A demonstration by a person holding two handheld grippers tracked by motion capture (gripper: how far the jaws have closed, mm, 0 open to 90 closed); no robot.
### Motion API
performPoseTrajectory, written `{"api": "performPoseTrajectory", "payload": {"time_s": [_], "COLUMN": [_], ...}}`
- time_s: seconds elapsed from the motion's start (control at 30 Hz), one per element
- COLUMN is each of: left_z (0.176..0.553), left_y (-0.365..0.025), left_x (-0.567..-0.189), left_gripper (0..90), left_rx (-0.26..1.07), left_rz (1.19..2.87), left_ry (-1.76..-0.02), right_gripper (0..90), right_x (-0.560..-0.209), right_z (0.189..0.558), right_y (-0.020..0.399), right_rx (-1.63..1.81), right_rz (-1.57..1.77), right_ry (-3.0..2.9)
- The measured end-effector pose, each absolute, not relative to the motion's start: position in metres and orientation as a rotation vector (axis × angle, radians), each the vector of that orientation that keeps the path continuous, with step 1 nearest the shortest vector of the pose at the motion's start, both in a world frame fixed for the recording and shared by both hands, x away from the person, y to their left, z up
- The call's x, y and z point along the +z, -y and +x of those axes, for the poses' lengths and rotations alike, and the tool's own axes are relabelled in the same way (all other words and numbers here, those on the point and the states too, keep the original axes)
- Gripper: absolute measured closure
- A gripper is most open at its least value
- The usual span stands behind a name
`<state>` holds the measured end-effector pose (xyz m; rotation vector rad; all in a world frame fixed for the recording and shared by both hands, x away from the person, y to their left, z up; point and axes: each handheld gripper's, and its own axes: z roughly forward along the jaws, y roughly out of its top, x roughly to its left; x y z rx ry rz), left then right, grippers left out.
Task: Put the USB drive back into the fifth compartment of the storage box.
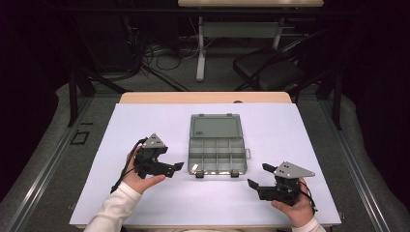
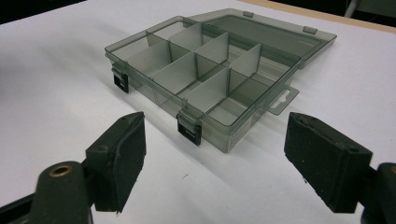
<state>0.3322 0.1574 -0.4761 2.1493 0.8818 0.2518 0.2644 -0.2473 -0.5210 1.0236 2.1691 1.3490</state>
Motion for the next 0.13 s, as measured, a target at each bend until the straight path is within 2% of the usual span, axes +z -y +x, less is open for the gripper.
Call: {"api": "performPoseTrajectory", "payload": {"time_s": [0.13], "left_z": [0.3288], "left_y": [-0.1604], "left_x": [-0.4785], "left_gripper": [15.4], "left_rx": [0.263], "left_rz": [2.14], "left_ry": [-0.874], "right_gripper": [20.6], "right_x": [-0.521], "right_z": [0.2645], "right_y": [0.2473], "right_rx": [1.349], "right_rz": [1.025], "right_ry": [-2.17]}}
